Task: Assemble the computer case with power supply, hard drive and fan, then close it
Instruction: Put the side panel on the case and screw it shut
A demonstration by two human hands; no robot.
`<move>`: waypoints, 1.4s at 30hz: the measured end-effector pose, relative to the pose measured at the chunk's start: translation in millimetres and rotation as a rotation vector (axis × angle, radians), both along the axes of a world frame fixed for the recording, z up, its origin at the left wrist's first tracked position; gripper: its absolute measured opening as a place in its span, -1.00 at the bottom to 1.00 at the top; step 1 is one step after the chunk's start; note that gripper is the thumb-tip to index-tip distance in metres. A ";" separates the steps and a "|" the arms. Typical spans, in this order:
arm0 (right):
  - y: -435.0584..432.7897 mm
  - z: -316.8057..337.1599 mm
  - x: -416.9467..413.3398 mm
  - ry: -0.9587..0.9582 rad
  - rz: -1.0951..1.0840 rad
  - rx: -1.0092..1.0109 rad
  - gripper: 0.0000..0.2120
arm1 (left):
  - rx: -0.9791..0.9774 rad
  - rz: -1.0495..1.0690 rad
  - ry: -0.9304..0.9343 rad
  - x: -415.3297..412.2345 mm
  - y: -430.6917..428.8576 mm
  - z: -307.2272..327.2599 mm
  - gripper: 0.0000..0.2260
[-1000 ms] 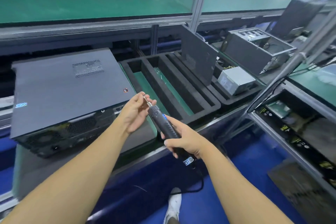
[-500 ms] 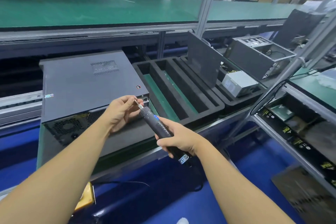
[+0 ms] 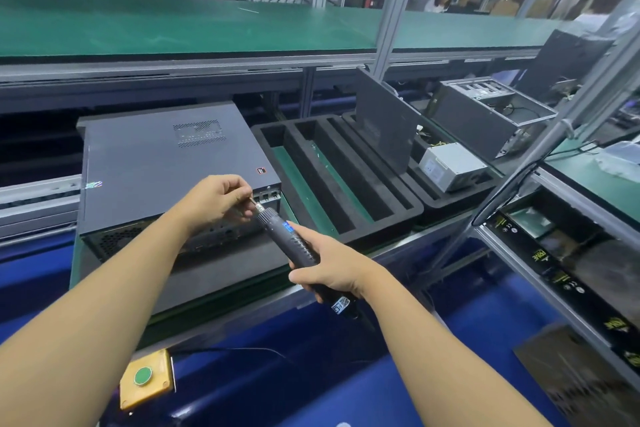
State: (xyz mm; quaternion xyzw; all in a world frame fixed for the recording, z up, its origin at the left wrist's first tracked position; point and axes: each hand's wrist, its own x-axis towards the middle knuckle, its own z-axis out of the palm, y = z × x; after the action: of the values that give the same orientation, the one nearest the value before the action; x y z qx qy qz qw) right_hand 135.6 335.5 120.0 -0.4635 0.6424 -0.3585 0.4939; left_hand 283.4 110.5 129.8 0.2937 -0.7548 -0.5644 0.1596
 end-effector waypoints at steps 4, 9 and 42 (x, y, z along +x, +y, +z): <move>-0.1 -2.2 -0.3 0.026 -0.003 0.003 -0.17 | -0.348 -0.081 -0.146 1.7 -0.2 6.9 -0.80; -1.0 -12.0 7.6 0.017 -0.033 -0.039 -0.14 | -0.147 0.020 -0.060 5.2 4.6 5.5 -0.79; -82.1 -72.1 162.7 -0.309 -0.062 0.034 -0.05 | 0.688 0.594 0.168 116.3 -20.9 -60.2 -0.84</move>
State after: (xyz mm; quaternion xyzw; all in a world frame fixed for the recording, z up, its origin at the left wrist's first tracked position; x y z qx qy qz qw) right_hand 298.3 253.4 47.9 -0.3741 0.5788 -0.4298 0.5834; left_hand 399.7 89.6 69.6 0.4863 -0.3912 -0.7338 0.2683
